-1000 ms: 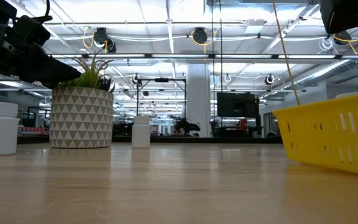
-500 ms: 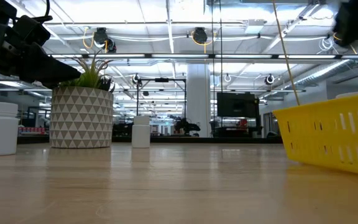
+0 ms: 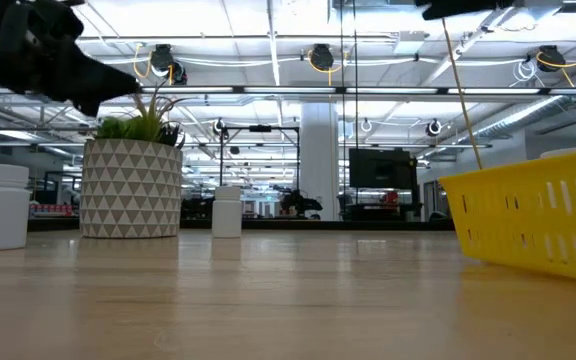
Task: Pick and place pill bottles into a basket
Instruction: Put the top pill bottle into the basket
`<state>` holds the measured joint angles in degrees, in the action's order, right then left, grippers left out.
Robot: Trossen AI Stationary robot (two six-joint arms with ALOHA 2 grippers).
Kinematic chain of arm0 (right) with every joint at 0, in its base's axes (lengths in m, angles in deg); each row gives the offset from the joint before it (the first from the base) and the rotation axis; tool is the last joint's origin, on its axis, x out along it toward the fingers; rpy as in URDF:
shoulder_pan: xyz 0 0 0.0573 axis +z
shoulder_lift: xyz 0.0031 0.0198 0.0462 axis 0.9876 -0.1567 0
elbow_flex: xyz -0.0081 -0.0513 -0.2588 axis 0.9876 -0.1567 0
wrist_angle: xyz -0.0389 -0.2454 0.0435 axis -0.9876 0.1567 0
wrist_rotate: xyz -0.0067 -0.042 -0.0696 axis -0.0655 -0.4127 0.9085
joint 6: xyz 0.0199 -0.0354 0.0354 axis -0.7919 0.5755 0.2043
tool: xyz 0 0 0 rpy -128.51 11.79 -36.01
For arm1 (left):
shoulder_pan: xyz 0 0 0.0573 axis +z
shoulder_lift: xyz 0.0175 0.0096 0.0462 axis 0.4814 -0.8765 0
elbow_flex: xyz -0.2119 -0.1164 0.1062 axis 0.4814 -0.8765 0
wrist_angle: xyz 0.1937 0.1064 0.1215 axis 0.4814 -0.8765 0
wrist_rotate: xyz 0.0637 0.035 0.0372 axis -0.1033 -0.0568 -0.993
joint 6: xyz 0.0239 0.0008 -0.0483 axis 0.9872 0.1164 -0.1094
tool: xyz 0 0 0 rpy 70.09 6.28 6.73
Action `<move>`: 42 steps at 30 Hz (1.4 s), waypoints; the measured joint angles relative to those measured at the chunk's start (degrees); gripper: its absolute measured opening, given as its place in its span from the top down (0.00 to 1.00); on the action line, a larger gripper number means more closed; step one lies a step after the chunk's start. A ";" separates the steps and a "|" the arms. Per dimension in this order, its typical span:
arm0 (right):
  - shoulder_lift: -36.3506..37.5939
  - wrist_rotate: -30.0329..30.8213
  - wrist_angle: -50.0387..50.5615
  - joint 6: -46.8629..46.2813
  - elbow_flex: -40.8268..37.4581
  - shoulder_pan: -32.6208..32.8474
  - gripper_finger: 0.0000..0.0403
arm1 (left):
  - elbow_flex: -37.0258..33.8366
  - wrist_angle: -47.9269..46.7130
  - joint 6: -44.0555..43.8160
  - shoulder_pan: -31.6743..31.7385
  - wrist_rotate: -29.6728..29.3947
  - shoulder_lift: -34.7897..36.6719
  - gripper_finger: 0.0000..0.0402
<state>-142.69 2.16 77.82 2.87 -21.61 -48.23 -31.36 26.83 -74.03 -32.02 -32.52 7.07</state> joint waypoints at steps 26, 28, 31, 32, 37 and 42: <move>61.81 -33.11 -32.77 32.47 -41.43 -3.43 0.50 | 6.19 -0.55 -0.99 0.00 0.13 -6.99 0.81; 63.99 -32.89 -29.24 32.43 -41.43 -3.43 0.51 | 6.19 -0.55 -1.83 0.00 0.11 -6.99 0.81; 63.87 -33.17 -27.73 31.92 -41.31 -3.52 0.50 | 6.19 -0.48 -2.15 0.05 0.08 -6.99 0.81; 63.83 -33.28 -27.61 31.86 -41.26 -3.52 0.50 | 6.19 -0.48 -2.15 0.05 0.07 -6.99 0.81; 63.87 -36.09 -23.21 28.67 -41.17 -3.54 0.51 | 6.19 -0.49 -2.15 0.17 0.06 -6.99 0.81; 63.86 -37.60 -22.77 26.83 -42.73 -3.56 0.52 | 6.19 -0.48 -2.79 0.20 0.04 -6.99 0.81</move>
<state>-78.83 -35.45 55.04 29.69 -64.34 -51.79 -25.17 26.35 -76.82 -31.83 -32.48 0.08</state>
